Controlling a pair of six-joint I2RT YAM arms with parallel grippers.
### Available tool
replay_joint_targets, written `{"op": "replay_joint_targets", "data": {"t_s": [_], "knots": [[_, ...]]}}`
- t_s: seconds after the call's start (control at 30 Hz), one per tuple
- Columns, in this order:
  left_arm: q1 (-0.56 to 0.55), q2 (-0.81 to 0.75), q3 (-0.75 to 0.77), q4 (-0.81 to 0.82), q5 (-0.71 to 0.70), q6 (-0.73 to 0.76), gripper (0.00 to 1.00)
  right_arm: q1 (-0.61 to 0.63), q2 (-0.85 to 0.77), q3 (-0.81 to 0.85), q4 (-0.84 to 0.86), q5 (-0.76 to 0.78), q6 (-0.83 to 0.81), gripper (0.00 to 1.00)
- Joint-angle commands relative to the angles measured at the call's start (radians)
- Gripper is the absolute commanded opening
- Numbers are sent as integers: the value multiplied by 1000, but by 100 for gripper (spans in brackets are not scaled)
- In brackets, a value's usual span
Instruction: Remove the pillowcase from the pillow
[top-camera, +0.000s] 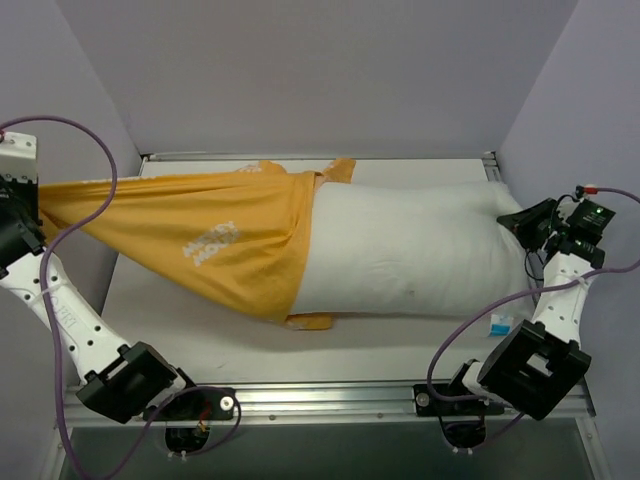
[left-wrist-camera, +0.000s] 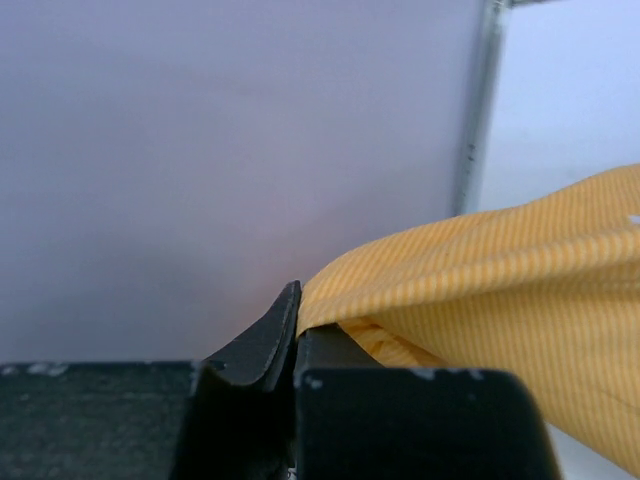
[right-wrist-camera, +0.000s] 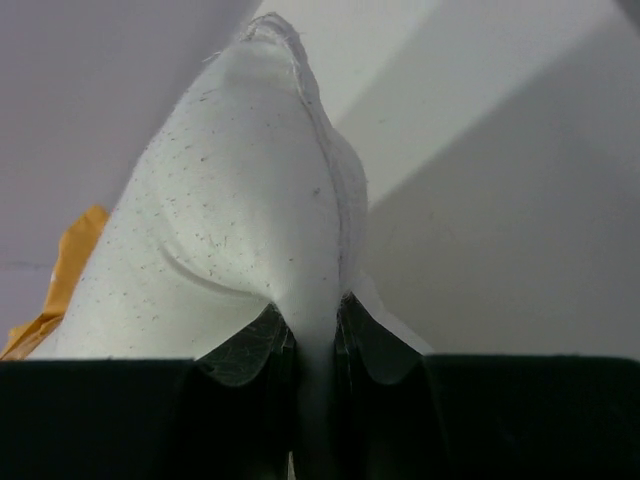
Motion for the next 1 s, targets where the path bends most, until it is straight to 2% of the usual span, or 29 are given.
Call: {"op": "replay_joint_targets", "data": {"t_s": [0.0,0.13,0.23,0.27,0.43,0.47,0.7,0.83,0.97], "knots": [[62,40,84,317,-230,39,2,-92,34,98,145,179,-11,0],[85,62,97,345,-264,24,2,-102,55,124,133,199,-22,0],[86,28,102,303,-155,-7,2,-97,56,109,150,178,-10,0],[83,10,73,290,-43,-13,2,-88,54,100,162,178,-7,0],[-65,-128,-13,234,121,-47,2,-46,22,35,190,210,10,0],[-132,-136,-13,205,130,-59,2,-40,17,21,190,218,10,0],[-392,-115,22,158,42,-137,2,-11,-40,-48,193,268,28,0],[-449,-87,12,130,-20,-148,2,-10,-72,-97,202,276,44,0],[-466,-85,-150,92,-23,-124,2,-3,-95,-146,202,282,56,0]]}}
